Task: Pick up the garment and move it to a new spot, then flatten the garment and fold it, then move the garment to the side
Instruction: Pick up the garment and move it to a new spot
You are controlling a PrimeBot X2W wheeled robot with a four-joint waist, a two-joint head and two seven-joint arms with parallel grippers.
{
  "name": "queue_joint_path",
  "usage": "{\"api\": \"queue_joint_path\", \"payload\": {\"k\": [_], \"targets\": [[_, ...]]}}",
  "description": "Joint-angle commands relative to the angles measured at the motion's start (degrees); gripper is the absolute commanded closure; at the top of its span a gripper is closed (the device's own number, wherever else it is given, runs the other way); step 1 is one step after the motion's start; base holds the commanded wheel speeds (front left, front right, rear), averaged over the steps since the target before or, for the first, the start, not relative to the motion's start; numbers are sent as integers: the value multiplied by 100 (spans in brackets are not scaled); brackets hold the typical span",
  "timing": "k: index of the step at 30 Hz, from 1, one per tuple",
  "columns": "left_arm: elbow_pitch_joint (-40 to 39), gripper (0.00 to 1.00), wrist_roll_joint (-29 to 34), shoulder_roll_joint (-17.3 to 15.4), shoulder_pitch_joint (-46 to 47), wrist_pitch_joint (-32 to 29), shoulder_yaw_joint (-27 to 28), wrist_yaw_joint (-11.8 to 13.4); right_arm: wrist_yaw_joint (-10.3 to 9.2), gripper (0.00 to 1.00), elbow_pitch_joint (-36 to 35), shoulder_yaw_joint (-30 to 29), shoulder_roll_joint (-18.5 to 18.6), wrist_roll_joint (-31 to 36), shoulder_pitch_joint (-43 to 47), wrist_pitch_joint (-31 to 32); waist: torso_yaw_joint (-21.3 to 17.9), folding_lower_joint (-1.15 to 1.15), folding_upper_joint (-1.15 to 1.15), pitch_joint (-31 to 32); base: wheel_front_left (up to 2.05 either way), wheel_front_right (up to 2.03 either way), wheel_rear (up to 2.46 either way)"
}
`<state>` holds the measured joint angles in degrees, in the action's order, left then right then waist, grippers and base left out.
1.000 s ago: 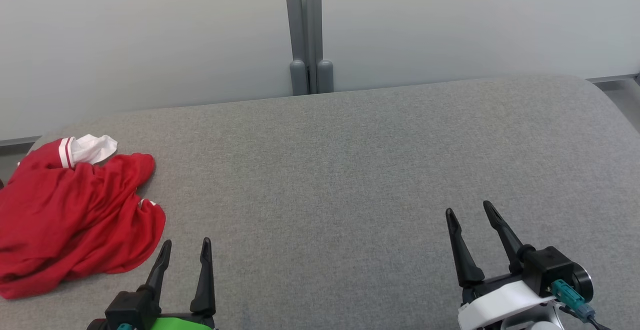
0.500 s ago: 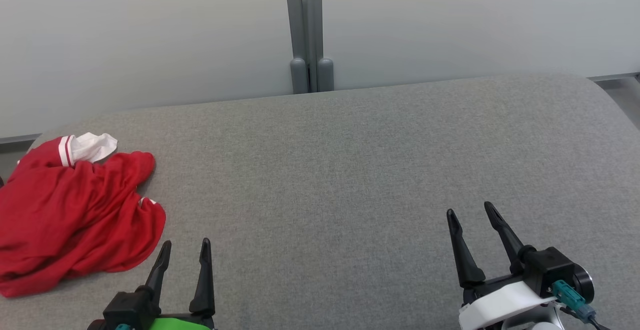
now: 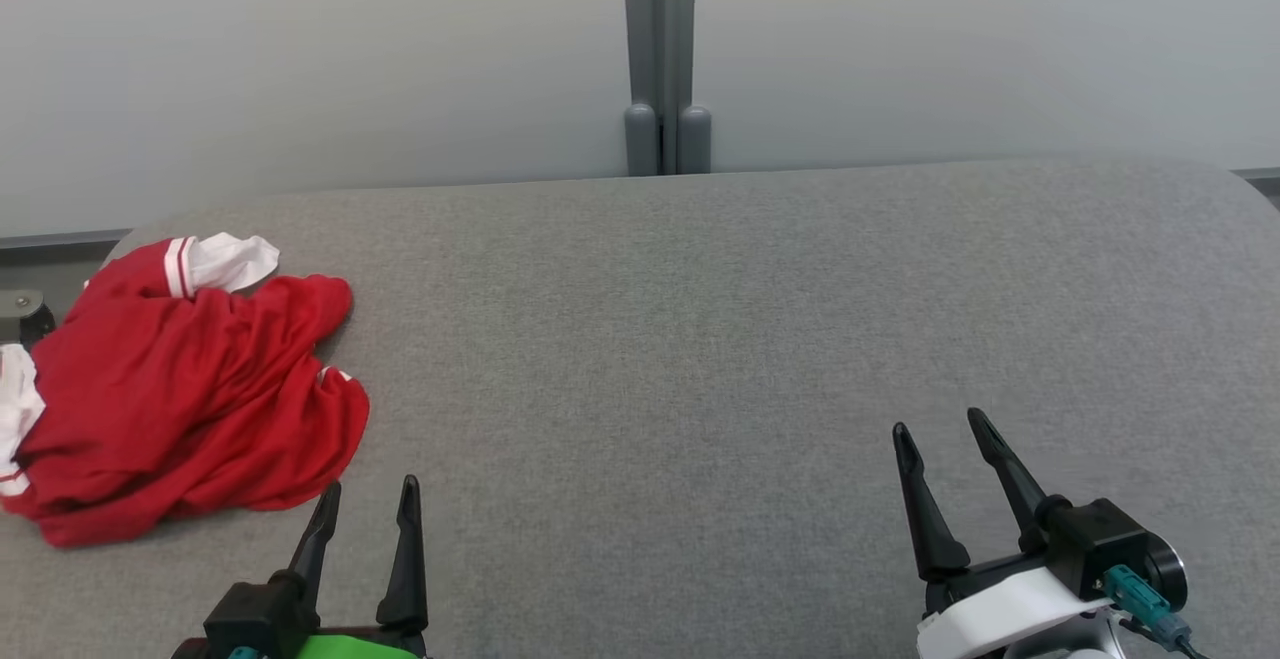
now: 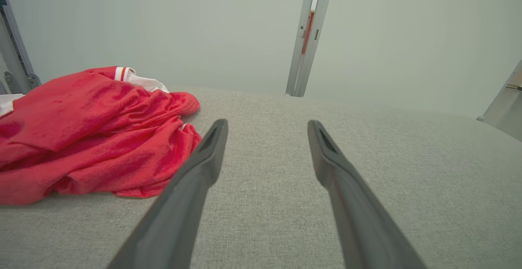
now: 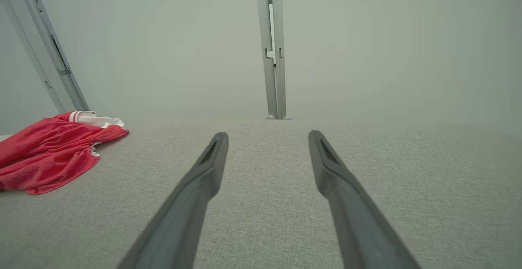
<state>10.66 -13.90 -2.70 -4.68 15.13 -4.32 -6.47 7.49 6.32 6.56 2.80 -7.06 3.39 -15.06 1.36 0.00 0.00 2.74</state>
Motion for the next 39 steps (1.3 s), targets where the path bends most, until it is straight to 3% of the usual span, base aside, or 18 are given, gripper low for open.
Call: {"api": "queue_joint_path", "payload": {"k": [1, 12, 26, 39], "targets": [[35, 0, -14, -34, -18, 4, 0, 12, 0, 0, -3, 16, 17, -31, 87, -18, 208, 0, 0, -3, 0, 0, 0], [151, 0, -39, -34, -163, 4, 6, -43, -1, 0, 19, 61, 16, -57, 186, -18, 1179, 0, 0, 127, 0, 0, 0], [-61, 0, 348, -32, -335, 3, 466, -15, -1, 0, 15, 99, 16, -242, 261, -18, 2264, 0, 0, 245, 0, 0, 0], [-316, 0, 225, -30, -441, 3, 859, 142, -2, 0, 96, 230, 18, -162, -13, -18, 2539, 0, 0, 68, 0, 0, 0]]}}
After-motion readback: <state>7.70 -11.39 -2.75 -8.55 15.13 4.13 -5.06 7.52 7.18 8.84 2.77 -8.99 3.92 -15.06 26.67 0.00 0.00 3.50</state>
